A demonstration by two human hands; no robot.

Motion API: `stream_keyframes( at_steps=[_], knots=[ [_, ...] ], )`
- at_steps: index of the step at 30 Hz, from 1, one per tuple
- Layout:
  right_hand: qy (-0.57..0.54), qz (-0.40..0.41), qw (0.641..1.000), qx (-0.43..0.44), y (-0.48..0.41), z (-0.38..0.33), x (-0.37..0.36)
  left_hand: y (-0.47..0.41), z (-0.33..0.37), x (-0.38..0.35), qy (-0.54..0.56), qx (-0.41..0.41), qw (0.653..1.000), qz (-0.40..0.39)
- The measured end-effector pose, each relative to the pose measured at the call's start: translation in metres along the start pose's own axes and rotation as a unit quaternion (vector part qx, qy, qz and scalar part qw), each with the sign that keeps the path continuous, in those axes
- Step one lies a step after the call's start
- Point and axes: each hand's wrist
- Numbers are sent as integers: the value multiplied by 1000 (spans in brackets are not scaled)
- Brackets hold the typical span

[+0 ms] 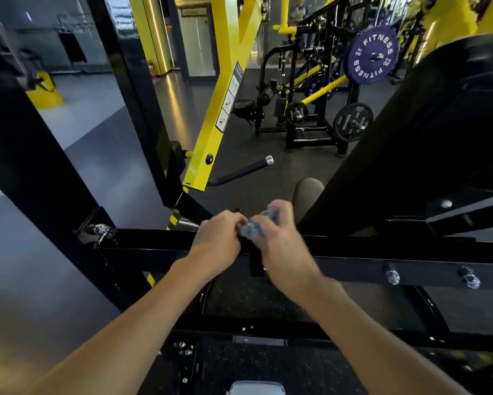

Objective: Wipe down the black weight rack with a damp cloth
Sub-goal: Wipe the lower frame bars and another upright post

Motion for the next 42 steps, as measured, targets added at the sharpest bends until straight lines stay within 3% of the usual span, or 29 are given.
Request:
stream_keyframes(
  at_steps=[3,6,9,12,16,21,26,28,31,36,40,42],
  knots=[
    [112,-34,993,8,-1,-8,-33,1,-10,-15,-61,-5,998,4],
    [205,2,979,4,-1,-6,-26,-1,-18,-21,-33,-31,998,39],
    [254,44,964,-69,4,7,-10,-3,-22,-26,-11,-40,998,46],
    [304,-23,951,-59,8,-1,-19,-2,-22,-28,-21,-44,998,42],
    [267,-22,963,-11,19,-7,-12,1,-25,-27,-23,-63,997,40],
    [253,68,958,-115,39,25,17,2,-13,-22,-24,-133,988,72],
    [242,15,969,-40,39,30,21,-11,21,-39,-127,-187,967,114],
    [244,30,965,-89,34,43,41,-13,20,-46,-139,-194,961,137],
    [250,38,950,-185,23,41,44,-14,20,-49,-112,-200,959,167],
    [184,9,981,-61,29,23,24,-13,18,-47,-77,-197,963,165],
    [263,14,953,-152,28,29,42,-12,21,-42,5,-150,978,143],
    [243,-1,960,-137,24,14,32,-12,25,-37,67,-116,982,132]
  ],
)
Point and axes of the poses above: each hand's wrist, its own y-axis away from the middle knuckle, its own x-axis out of the back of the hand, z = x × y, and after that the axes turned 9 degrees about -y, right-handed
